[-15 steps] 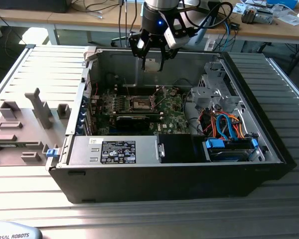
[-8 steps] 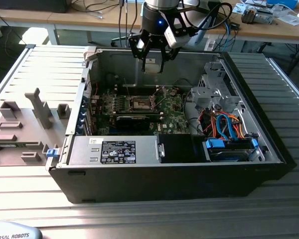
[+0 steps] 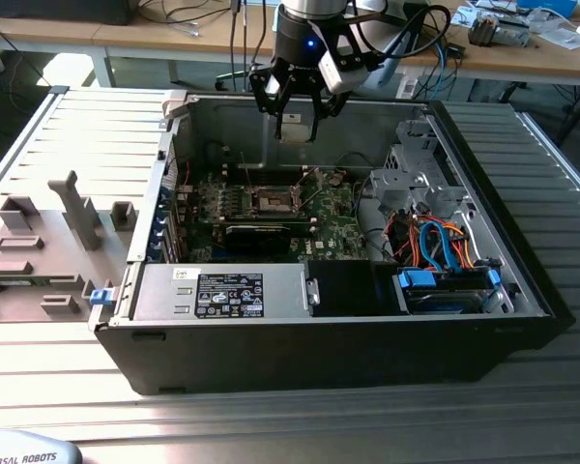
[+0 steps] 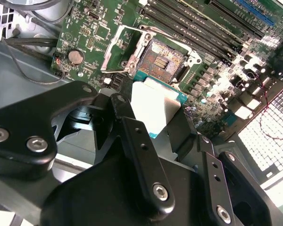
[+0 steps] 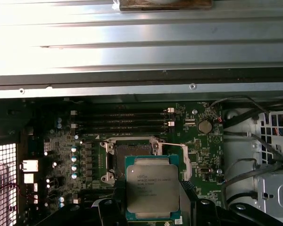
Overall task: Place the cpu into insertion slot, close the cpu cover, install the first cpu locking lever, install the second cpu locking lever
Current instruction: 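Place the cpu into insertion slot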
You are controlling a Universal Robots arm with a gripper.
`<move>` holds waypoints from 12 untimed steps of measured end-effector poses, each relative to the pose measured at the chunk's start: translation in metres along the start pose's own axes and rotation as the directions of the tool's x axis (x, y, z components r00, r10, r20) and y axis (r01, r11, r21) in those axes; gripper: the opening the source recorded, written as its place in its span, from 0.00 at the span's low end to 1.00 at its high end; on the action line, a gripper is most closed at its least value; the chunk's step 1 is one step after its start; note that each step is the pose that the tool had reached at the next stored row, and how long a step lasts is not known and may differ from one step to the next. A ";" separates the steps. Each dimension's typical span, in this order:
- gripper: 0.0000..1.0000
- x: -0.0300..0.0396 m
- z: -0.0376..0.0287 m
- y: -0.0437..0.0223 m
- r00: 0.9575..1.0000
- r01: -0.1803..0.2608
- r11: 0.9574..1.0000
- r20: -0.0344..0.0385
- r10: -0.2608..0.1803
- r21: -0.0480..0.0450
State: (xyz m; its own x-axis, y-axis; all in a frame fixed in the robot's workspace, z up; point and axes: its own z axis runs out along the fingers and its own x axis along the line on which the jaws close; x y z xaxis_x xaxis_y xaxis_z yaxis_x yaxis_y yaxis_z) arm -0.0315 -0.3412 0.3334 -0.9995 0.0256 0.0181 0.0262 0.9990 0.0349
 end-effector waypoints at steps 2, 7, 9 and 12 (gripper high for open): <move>0.54 0.0000 0.0000 0.0000 1.000 -0.003 1.000 0.000 0.003 0.000; 0.54 0.0000 0.0000 0.0000 1.000 -0.010 1.000 0.000 0.010 0.000; 0.54 0.0000 0.0000 0.0000 1.000 -0.012 1.000 0.000 0.012 0.000; 0.54 0.0000 0.0001 0.0000 1.000 -0.016 1.000 0.001 0.016 0.000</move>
State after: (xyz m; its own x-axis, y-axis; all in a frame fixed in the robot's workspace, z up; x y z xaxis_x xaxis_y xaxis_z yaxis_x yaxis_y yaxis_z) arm -0.0315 -0.3412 0.3333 -0.9990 0.0418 0.0182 0.0424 0.9985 0.0349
